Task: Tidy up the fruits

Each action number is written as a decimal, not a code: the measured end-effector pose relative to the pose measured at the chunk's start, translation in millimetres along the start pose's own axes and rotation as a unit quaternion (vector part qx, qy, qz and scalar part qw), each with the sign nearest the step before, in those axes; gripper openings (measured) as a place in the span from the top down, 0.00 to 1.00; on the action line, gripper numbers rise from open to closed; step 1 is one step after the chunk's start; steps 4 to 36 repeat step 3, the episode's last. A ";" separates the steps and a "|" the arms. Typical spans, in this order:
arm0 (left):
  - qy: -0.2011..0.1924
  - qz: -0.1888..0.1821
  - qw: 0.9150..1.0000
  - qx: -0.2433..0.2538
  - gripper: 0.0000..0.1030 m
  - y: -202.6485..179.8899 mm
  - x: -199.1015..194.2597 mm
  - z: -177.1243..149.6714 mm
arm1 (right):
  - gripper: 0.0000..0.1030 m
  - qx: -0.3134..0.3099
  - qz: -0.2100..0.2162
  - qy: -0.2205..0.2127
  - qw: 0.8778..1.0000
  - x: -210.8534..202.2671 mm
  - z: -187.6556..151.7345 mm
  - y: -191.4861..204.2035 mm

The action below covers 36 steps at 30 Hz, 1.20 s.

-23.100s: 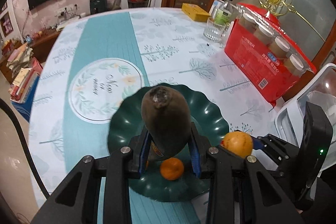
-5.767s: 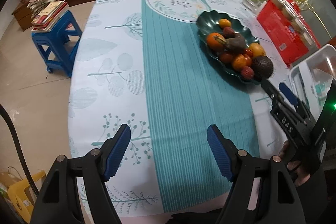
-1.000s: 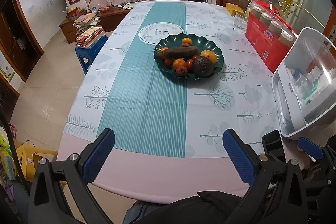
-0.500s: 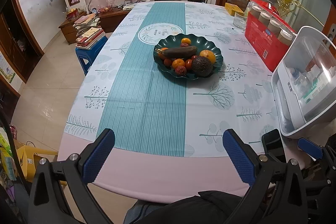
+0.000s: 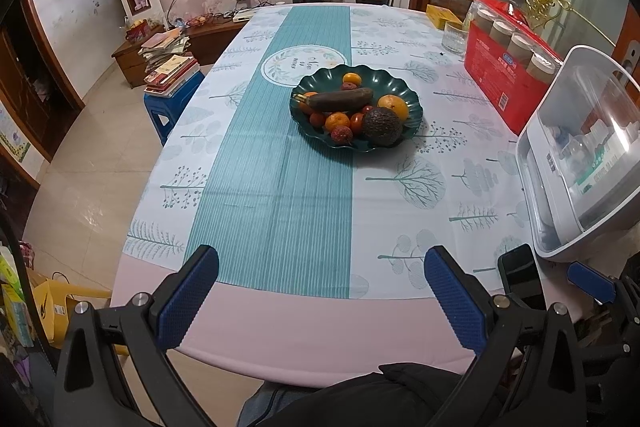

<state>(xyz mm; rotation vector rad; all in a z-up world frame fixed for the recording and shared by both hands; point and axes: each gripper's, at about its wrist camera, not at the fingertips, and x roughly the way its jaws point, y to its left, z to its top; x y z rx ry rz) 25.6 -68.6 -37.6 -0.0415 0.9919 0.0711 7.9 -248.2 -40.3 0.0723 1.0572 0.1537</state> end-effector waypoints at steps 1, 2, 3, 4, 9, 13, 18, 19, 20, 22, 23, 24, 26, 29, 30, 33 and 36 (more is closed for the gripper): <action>0.000 0.000 1.000 0.001 0.01 -0.1 -0.3 -0.1 | 0.00 0.000 0.000 0.000 1.000 0.0 0.0 -0.1; 0.000 0.000 1.000 0.001 0.01 -0.4 -0.9 0.0 | 0.00 0.000 0.000 0.000 1.000 0.0 0.0 0.0; 0.001 -0.001 1.000 0.002 0.01 0.0 -0.7 -0.2 | 0.00 0.000 0.000 0.000 1.000 0.0 -0.1 -0.3; 0.001 -0.001 1.000 0.002 0.01 0.0 -0.7 -0.2 | 0.00 0.000 0.000 0.000 1.000 0.0 -0.1 -0.3; 0.001 -0.001 1.000 0.002 0.01 0.0 -0.7 -0.2 | 0.00 0.000 0.000 0.000 1.000 0.0 -0.1 -0.3; 0.001 -0.001 1.000 0.002 0.01 0.0 -0.7 -0.2 | 0.00 0.000 0.000 0.000 1.000 0.0 -0.1 -0.3; 0.001 -0.001 1.000 0.002 0.01 0.0 -0.7 -0.2 | 0.00 0.000 0.000 0.000 1.000 0.0 -0.1 -0.3; 0.001 -0.001 1.000 0.002 0.01 0.0 -0.7 -0.2 | 0.00 0.000 0.000 0.000 1.000 0.0 -0.1 -0.3; 0.001 -0.001 1.000 0.002 0.01 0.0 -0.7 -0.2 | 0.00 0.000 0.000 0.000 1.000 0.0 -0.1 -0.3; 0.001 -0.001 1.000 0.002 0.01 0.0 -0.7 -0.2 | 0.00 0.000 0.000 0.000 1.000 0.0 -0.1 -0.3; 0.001 -0.001 1.000 0.002 0.01 0.0 -0.7 -0.2 | 0.00 0.000 0.000 0.000 1.000 0.0 -0.1 -0.3; 0.001 -0.001 1.000 0.002 0.01 0.0 -0.7 -0.2 | 0.00 0.000 0.000 0.000 1.000 0.0 -0.1 -0.3; 0.001 -0.001 1.000 0.002 0.01 0.0 -0.7 -0.2 | 0.00 0.000 0.000 0.000 1.000 0.0 -0.1 -0.3; 0.001 -0.001 1.000 0.002 0.01 0.0 -0.7 -0.2 | 0.00 0.000 0.000 0.000 1.000 0.0 -0.1 -0.3; 0.001 -0.001 1.000 0.002 0.01 0.0 -0.7 -0.2 | 0.00 0.000 0.000 0.000 1.000 0.0 -0.1 -0.3; 0.001 -0.001 1.000 0.002 0.01 0.0 -0.7 -0.2 | 0.00 0.000 0.000 0.000 1.000 0.0 -0.1 -0.3; 0.001 -0.001 1.000 0.002 0.01 0.0 -0.7 -0.2 | 0.00 0.000 0.000 0.000 1.000 0.0 -0.1 -0.3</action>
